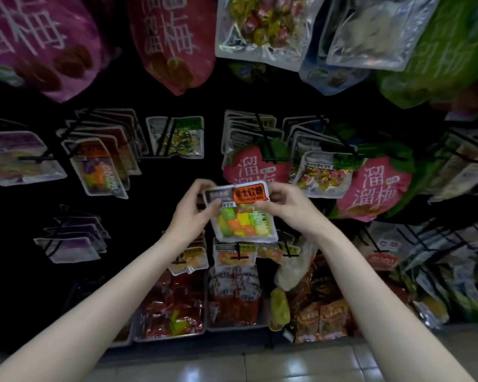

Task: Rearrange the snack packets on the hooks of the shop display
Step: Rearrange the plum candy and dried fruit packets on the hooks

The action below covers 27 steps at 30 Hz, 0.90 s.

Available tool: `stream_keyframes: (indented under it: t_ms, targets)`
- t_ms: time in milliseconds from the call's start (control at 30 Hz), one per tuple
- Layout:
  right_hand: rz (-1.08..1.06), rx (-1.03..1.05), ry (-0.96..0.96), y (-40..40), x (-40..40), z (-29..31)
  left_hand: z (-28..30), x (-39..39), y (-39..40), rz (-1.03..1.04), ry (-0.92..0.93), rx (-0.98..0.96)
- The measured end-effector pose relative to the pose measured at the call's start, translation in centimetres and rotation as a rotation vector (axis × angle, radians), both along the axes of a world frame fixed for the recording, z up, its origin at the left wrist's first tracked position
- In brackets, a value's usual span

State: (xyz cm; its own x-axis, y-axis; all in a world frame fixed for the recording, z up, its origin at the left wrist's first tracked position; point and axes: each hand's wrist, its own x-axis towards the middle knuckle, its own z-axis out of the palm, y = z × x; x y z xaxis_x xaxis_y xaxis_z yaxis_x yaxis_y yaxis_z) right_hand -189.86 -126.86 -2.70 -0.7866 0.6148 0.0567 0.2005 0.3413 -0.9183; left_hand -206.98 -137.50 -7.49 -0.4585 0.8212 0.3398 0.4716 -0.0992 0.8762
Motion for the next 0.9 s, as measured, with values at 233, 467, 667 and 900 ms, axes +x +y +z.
stream_keyframes:
  t_ms: [233, 467, 667, 900]
  targets:
    - [0.090, 0.246, 0.062, -5.6, -9.6, -1.1, -0.7, -7.0, -7.7, 0.157, -0.589, -0.056]
    - [0.086, 0.530, 0.117, -11.7, -19.7, -0.1, 2.9, -14.8, -13.0, 0.385, -0.651, 0.105]
    - [0.005, 0.624, 0.195, -13.7, -23.1, 0.2, 4.9, -17.9, -13.7, 0.389, -0.613, 0.157]
    - [-0.088, 0.534, 0.081, -14.0, -23.7, 0.0, 5.1, -19.7, -12.8, 0.379, -0.523, 0.032]
